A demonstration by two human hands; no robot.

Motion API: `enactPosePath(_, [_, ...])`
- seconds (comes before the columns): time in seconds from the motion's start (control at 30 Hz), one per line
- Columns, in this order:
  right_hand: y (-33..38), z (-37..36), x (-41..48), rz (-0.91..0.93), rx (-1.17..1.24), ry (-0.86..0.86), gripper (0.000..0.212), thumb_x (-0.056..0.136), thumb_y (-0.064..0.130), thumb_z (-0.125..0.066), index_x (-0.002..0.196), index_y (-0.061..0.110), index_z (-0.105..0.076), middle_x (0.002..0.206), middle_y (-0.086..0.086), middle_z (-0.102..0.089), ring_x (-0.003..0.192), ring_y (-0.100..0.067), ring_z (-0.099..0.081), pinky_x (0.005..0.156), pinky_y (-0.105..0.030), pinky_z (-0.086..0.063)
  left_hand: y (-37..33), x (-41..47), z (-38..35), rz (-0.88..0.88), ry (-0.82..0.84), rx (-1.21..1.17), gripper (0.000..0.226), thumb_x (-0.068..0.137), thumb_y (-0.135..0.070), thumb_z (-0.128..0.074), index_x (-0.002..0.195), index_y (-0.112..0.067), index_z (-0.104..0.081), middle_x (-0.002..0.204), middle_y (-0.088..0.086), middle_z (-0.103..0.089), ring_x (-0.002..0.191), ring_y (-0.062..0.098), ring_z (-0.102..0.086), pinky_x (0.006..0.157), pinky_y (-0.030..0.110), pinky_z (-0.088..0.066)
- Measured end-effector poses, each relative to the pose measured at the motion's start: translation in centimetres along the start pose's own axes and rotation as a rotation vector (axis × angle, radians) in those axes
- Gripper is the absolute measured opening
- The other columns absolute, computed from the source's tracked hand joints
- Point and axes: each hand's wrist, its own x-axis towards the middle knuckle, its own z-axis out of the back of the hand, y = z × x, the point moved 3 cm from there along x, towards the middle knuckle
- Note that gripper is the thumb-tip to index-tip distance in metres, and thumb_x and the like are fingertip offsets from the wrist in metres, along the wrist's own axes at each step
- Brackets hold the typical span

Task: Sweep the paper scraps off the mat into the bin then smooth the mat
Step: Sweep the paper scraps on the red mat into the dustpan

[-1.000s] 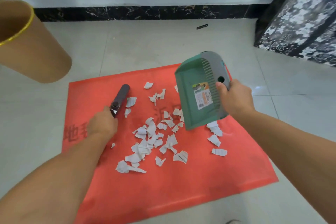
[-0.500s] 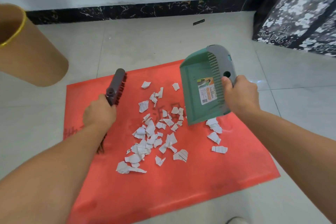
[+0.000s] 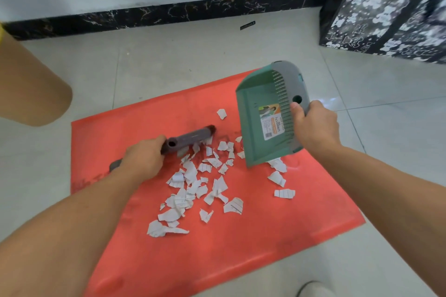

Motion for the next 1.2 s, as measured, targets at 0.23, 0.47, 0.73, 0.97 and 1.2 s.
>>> enactPosePath(0.23, [-0.9, 0.7, 0.2, -0.023, 0.025, -0.005, 0.045, 0.097, 0.053, -0.039, 0.100, 0.010, -0.049, 0.077, 0.001, -0.045, 0.079, -0.029, -0.054, 0.065, -0.038, -0.044, 0.8, 0.8, 3.1, 0.004, -0.286, -0.238, 0.039, 0.085, -0.015, -0.064, 0.122, -0.021, -0.055, 0.107, 0.016, -0.067, 0.097, 0.041, -0.061, 0.077, 0.042, -0.047])
enactPosePath(0.47, [-3.4, 2.6, 0.3, -0.066, 0.011, -0.067, 0.046, 0.096, 0.055, -0.038, 0.099, 0.011, -0.051, 0.082, -0.001, -0.051, 0.077, -0.027, -0.054, 0.063, -0.036, -0.041, -6.6, 5.9, 2.6, 0.093, -0.236, -0.083, 0.029, 0.085, -0.013, -0.057, 0.114, -0.016, -0.054, 0.101, 0.020, -0.065, 0.095, 0.041, -0.060, 0.076, 0.042, -0.044])
enactPosePath(0.73, [-5.3, 3.6, -0.1, -0.101, 0.013, -0.078, 0.044, 0.097, 0.056, -0.039, 0.098, 0.012, -0.048, 0.077, 0.002, -0.046, 0.078, -0.027, -0.054, 0.063, -0.037, -0.042, -7.4, 4.5, 1.3, -0.099, -0.024, 0.058, 0.023, 0.087, -0.011, -0.055, 0.108, -0.020, -0.054, 0.093, 0.008, -0.064, 0.081, 0.030, -0.056, 0.067, 0.039, -0.045])
enactPosePath(0.97, [-4.6, 4.5, -0.6, -0.082, 0.087, -0.091, 0.042, 0.099, 0.051, -0.040, 0.102, 0.010, -0.048, 0.077, 0.000, -0.043, 0.078, -0.028, -0.048, 0.065, -0.035, -0.034, -2.6, 1.1, 2.8, -0.143, -0.046, -0.114, 0.040, 0.083, -0.015, -0.067, 0.122, -0.018, -0.059, 0.106, 0.014, -0.069, 0.098, 0.036, -0.061, 0.079, 0.038, -0.048])
enactPosePath(1.2, [-2.2, 6.1, -0.1, -0.092, 0.232, -0.118, 0.046, 0.102, 0.043, -0.039, 0.117, 0.001, -0.050, 0.101, -0.009, -0.049, 0.085, -0.024, -0.042, 0.069, -0.030, -0.031, -6.8, -0.7, 5.1, 0.153, -0.320, -0.635, 0.033, 0.084, -0.022, -0.068, 0.113, -0.011, -0.060, 0.104, 0.014, -0.067, 0.099, 0.033, -0.061, 0.077, 0.033, -0.040])
